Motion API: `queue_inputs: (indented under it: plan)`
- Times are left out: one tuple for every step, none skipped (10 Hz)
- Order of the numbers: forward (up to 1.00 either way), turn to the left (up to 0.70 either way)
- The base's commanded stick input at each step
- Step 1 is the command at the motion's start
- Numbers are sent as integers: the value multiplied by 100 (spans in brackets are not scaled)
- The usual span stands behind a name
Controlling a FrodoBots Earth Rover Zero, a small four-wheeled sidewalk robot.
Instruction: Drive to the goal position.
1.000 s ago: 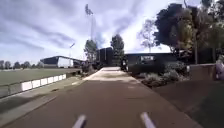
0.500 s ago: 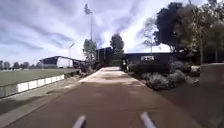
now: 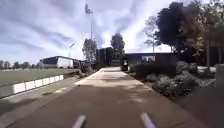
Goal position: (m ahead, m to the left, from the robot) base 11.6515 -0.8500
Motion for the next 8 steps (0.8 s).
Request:
queue_inputs:
  plan:
    - [100, 0]
    - [100, 0]
    - [100, 0]
    - [100, 0]
    - [100, 0]
    - [100, 0]
    - [100, 0]
    - [100, 0]
